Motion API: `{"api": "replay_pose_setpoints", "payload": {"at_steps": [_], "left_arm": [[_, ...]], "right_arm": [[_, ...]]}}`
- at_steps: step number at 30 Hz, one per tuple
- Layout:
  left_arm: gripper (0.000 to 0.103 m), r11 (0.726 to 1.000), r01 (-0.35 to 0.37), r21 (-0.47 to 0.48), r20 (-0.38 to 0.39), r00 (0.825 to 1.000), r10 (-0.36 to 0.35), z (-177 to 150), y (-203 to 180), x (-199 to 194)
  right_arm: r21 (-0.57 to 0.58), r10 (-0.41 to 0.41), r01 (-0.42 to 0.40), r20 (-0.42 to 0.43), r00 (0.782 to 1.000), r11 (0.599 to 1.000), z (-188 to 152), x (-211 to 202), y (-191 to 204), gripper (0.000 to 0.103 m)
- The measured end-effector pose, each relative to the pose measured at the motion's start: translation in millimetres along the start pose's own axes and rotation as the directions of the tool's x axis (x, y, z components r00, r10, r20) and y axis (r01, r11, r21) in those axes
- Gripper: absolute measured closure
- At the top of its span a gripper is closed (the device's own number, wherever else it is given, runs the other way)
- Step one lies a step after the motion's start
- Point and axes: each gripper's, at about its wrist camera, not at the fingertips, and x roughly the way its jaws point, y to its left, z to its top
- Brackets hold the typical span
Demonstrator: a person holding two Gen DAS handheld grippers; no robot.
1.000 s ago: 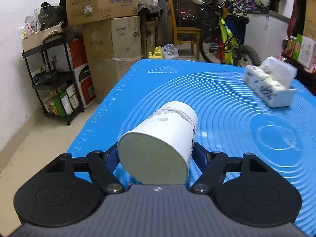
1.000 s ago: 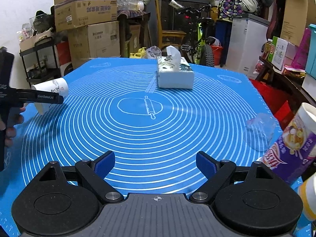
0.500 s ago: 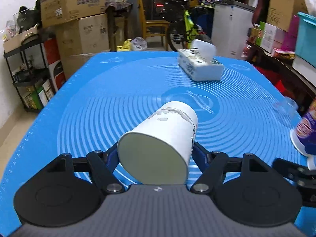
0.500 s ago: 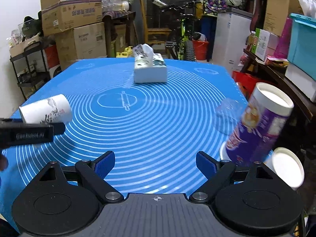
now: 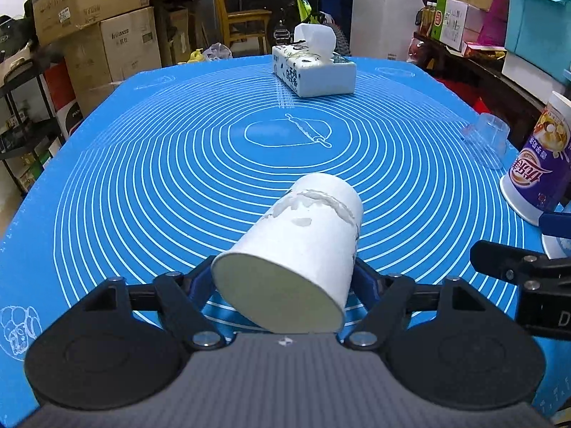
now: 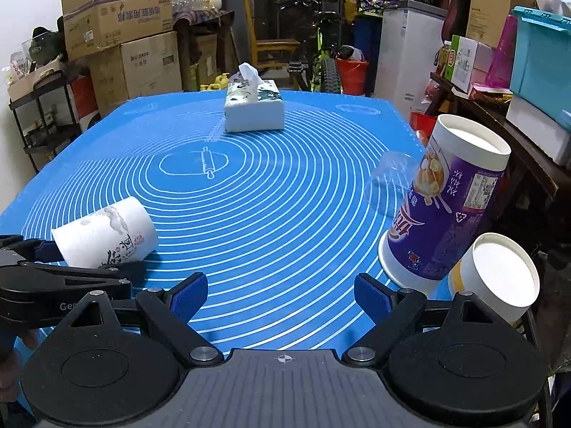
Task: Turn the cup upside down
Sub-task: 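Close the left gripper around the white cup's body, then lift the cup with the left gripper while the right gripper approaches and grasps it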
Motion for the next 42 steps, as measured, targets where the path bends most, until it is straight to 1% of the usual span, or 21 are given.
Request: {"api": "replay_pose_setpoints", "payload": {"at_steps": [1, 2, 4, 10, 14, 20, 24, 27, 29, 33, 36, 38, 40, 42], "left_arm": [[0.005, 1.0, -0.009, 0.0, 0.0, 1.0, 0.009, -1, 0, -1], [0.003, 1.0, -0.024, -0.002, 0.002, 1.0, 0.024, 0, 0, -2], [0.003, 0.999, -0.034, -0.004, 0.013, 0.999, 0.034, -1, 0, -4], [0.003, 1.0, -0.03, -0.002, 0.01, 0.999, 0.03, -1, 2, -6], [0.003, 1.0, -0.008, -0.019, 0.025, 1.0, 0.008, 0, 4, -11], [0.003, 0.999, 0.023, -0.033, 0.045, 0.999, -0.022, 4, 5, -25], [0.003, 1.0, 0.015, -0.024, 0.048, 0.999, -0.013, 9, 9, -38], [0.003, 0.999, 0.018, -0.05, 0.06, 0.998, -0.015, 13, 19, -51], [0.003, 0.997, 0.001, -0.072, 0.077, 0.997, 0.004, 16, 29, -61], [0.003, 0.992, -0.065, -0.104, 0.115, 0.99, 0.077, 19, 47, -72], [0.003, 0.986, -0.085, -0.141, 0.107, 0.989, 0.1, 19, 66, -68], [0.003, 0.982, -0.102, -0.161, 0.104, 0.987, 0.12, 17, 78, -65], [0.003, 0.978, -0.135, -0.162, 0.099, 0.983, 0.152, 13, 85, -59], [0.003, 0.973, -0.173, -0.152, 0.086, 0.978, 0.188, 10, 92, -53]], "right_arm": [[-0.001, 0.001, -0.001, -0.001, 1.0, 1.0, 0, 0, 1, 0.013], [-0.002, 0.002, -0.002, -0.002, 1.0, 1.0, 0, 0, 1, 0.013], [-0.004, 0.004, -0.004, -0.003, 1.0, 1.0, 0, 0, 2, 0.013], [-0.002, 0.0, 0.0, -0.002, 1.0, 1.0, 0, -1, 3, 0.013], [-0.004, -0.001, 0.001, 0.001, 1.0, 1.0, 0, -4, 2, 0.013], [-0.007, 0.0, 0.0, 0.012, 1.0, 1.0, 1, -10, 3, 0.013], [-0.005, -0.002, 0.002, 0.027, 1.0, 1.0, 6, -16, 1, 0.013], [-0.004, 0.006, -0.005, 0.036, 0.999, 1.0, 11, -20, 1, 0.013], [0.001, 0.026, -0.026, 0.036, 0.999, 1.0, 16, -22, 2, 0.013], [0.006, 0.085, -0.085, 0.011, 0.996, 0.996, 29, -22, 10, 0.012], [0.016, 0.13, -0.13, -0.005, 0.992, 0.991, 40, -18, 22, 0.012], [0.042, 0.161, -0.16, -0.021, 0.987, 0.986, 46, -13, 30, 0.012], [0.091, 0.198, -0.193, -0.051, 0.979, 0.977, 52, -5, 35, 0.012], [0.153, 0.247, -0.23, -0.101, 0.964, 0.961, 56, 8, 40, 0.012]]}}
